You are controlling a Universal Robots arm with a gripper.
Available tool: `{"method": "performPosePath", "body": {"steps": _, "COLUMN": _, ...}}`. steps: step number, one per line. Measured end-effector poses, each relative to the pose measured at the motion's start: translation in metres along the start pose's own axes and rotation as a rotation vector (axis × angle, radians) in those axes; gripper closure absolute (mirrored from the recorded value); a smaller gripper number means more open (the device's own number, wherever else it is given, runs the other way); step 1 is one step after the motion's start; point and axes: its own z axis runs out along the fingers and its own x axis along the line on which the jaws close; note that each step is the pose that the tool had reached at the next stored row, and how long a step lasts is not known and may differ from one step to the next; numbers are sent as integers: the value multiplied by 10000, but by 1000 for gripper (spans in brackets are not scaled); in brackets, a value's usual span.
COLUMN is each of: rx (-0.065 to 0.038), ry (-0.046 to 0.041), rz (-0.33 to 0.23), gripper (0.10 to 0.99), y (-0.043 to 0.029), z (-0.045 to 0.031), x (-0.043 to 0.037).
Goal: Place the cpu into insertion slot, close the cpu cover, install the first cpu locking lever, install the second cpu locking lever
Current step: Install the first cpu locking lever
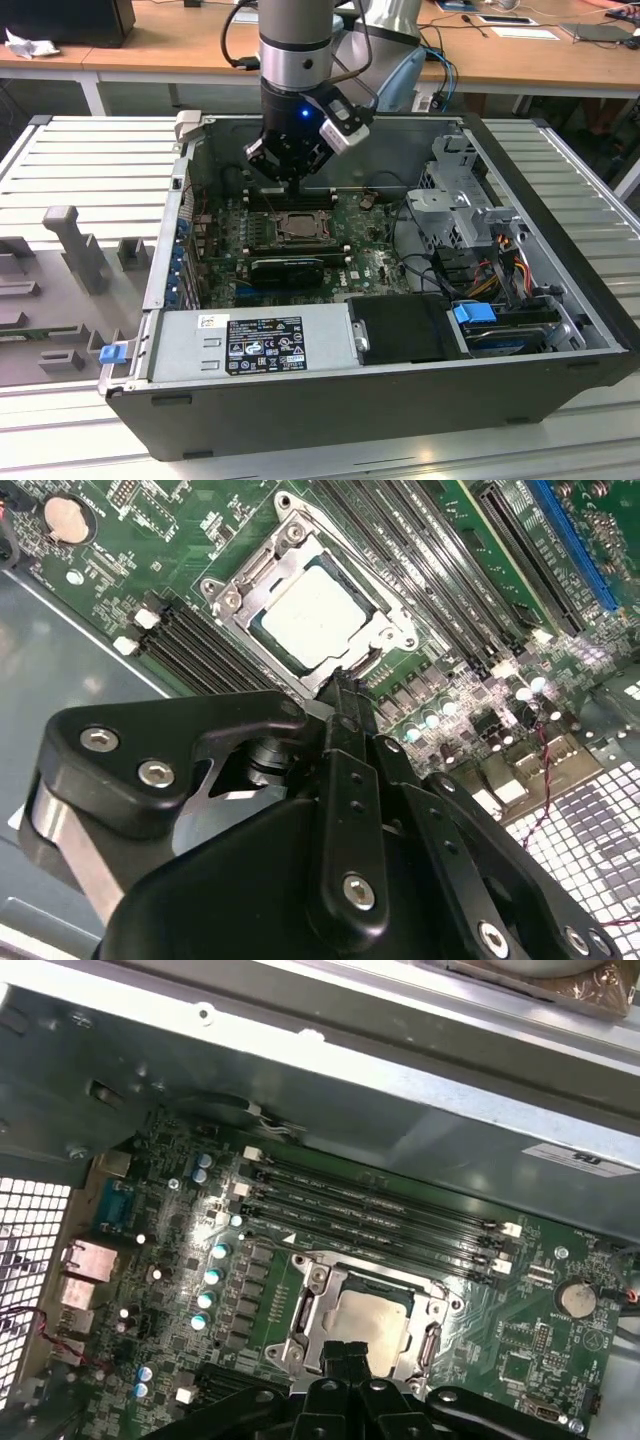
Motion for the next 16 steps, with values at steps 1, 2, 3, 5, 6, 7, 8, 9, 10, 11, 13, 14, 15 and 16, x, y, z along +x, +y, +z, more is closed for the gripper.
{"method": "performPosePath", "body": {"steps": 1, "rx": 2, "ry": -5, "rz": -9, "gripper": 980, "y": 6, "z": 0, "x": 23}}
{"method": "performPosePath", "body": {"steps": 2, "rx": 6, "ry": -24, "rz": -5, "gripper": 980, "y": 18, "z": 4, "x": 61}}
{"method": "performPosePath", "body": {"steps": 3, "rx": 8, "ry": -29, "rz": 79, "gripper": 980, "y": 18, "z": 8, "x": 63}}
{"method": "performPosePath", "body": {"steps": 5, "rx": 17, "ry": -43, "rz": 524, "gripper": 980, "y": 18, "z": 14, "x": 64}}
{"method": "performPosePath", "body": {"steps": 6, "rx": 21, "ry": -48, "rz": 682, "gripper": 980, "y": 18, "z": 16, "x": 64}}
{"method": "performPosePath", "body": {"steps": 7, "rx": 25, "ry": -53, "rz": 851, "gripper": 980, "y": 18, "z": 18, "x": 64}}
{"method": "performPosePath", "body": {"steps": 8, "rx": 28, "ry": -58, "rz": 1010, "gripper": 980, "y": 18, "z": 20, "x": 64}}
{"method": "performPosePath", "body": {"steps": 9, "rx": 34, "ry": -68, "rz": 1351, "gripper": 980, "y": 18, "z": 24, "x": 64}}
{"method": "performPosePath", "body": {"steps": 10, "rx": 41, "ry": -79, "rz": 1688, "gripper": 980, "y": 18, "z": 29, "x": 64}}
{"method": "performPosePath", "body": {"steps": 11, "rx": 45, "ry": -85, "rz": 1885, "gripper": 980, "y": 17, "z": 31, "x": 65}}
{"method": "performPosePath", "body": {"steps": 13, "rx": 55, "ry": -101, "rz": 2366, "gripper": 980, "y": 17, "z": 37, "x": 64}}
{"method": "performPosePath", "body": {"steps": 14, "rx": 60, "ry": -107, "rz": 2584, "gripper": 980, "y": 17, "z": 39, "x": 65}}
{"method": "performPosePath", "body": {"steps": 15, "rx": 62, "ry": -111, "rz": 2721, "gripper": 980, "y": 17, "z": 41, "x": 65}}
{"method": "performPosePath", "body": {"steps": 16, "rx": 62, "ry": -117, "rz": 2828, "gripper": 980, "y": 20, "z": 42, "x": 76}}
